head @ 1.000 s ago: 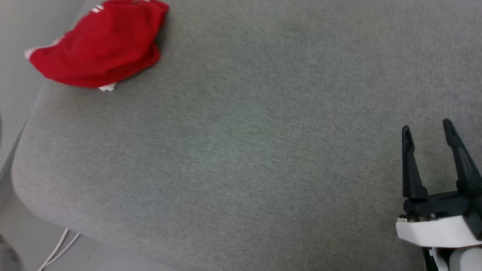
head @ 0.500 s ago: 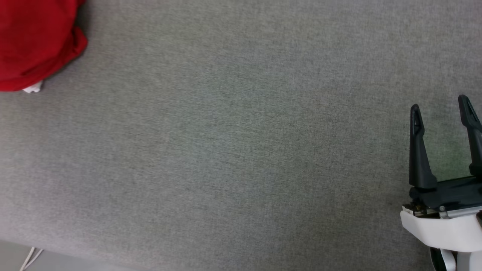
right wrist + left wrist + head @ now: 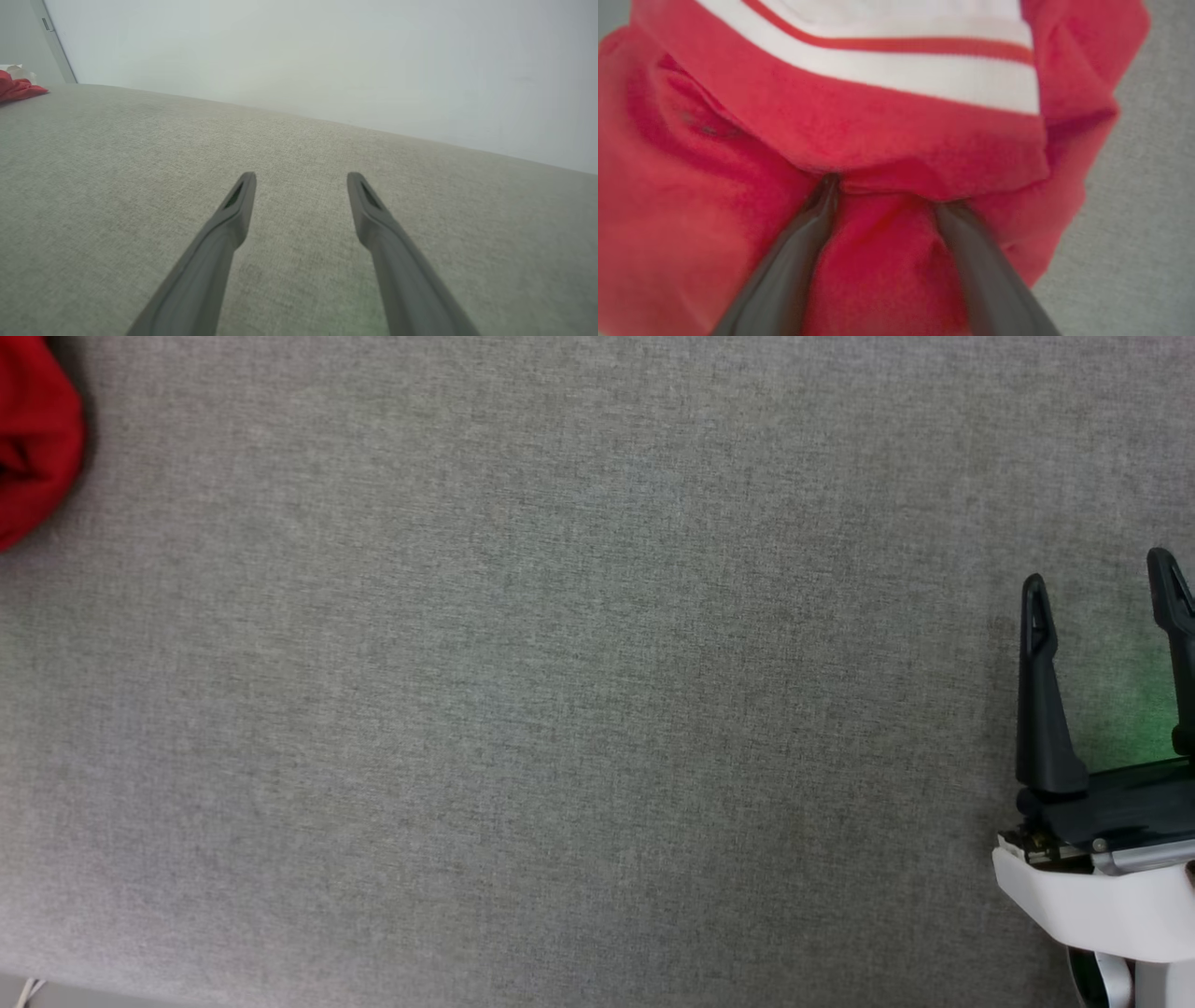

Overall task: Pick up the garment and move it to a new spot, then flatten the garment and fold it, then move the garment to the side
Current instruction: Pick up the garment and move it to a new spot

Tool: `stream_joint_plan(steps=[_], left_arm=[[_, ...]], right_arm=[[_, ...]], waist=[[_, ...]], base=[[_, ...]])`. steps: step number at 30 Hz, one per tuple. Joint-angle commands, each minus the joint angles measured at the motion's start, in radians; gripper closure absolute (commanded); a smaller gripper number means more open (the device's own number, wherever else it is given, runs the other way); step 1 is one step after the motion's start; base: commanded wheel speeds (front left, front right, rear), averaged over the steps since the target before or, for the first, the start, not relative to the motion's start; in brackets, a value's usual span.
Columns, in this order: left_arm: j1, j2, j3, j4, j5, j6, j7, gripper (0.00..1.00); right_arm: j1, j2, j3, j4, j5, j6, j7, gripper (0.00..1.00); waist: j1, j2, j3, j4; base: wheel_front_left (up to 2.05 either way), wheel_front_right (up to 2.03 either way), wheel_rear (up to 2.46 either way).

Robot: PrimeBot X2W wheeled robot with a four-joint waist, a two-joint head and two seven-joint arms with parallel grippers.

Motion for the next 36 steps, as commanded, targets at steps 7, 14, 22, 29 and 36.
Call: stream_joint_plan(steps=[7,14,22,29,36], left_arm=[[0.047,-0.052,-0.129,0.038,-0.036,-0.004,-0.009,1.00],[-0.002,-0.001,-0.203,0.044,-0.038,-0.001,-0.092,1.00],[-0.094,0.060,-0.298,-0.049,-0.009,-0.001,-0.210,1.00],[-0.176,0.090,-0.380,-0.209,0.042,-0.002,-0.238,1.00],[-0.263,0.071,-0.442,-0.367,0.093,-0.002,-0.210,1.00]], right_arm=[[-0.014,0.000,0.011,0.010,0.003,-0.001,-0.002,0.00],[-0.014,0.000,0.011,0.032,0.015,-0.001,-0.002,0.00],[0.008,0.000,0.031,0.079,0.058,-0.001,-0.002,0.00],[0.033,0.000,0.038,0.102,0.096,-0.001,-0.002,0.00],[0.044,0.000,0.047,0.115,0.137,-0.001,-0.002,0.00]], waist=[[-0.0001,0.0000,0.000,-0.006],[-0.0001,0.0000,-0.063,0.013],[-0.0001,0.0000,-0.198,0.022],[-0.0001,0.0000,-0.292,0.018],[-0.0001,0.0000,-0.360,-0.025]], base=[[0.00,0.00,0.00],[0.00,0.00,0.00],[0.00,0.00,0.00],[0.00,0.00,0.00],[0.00,0.00,0.00]])
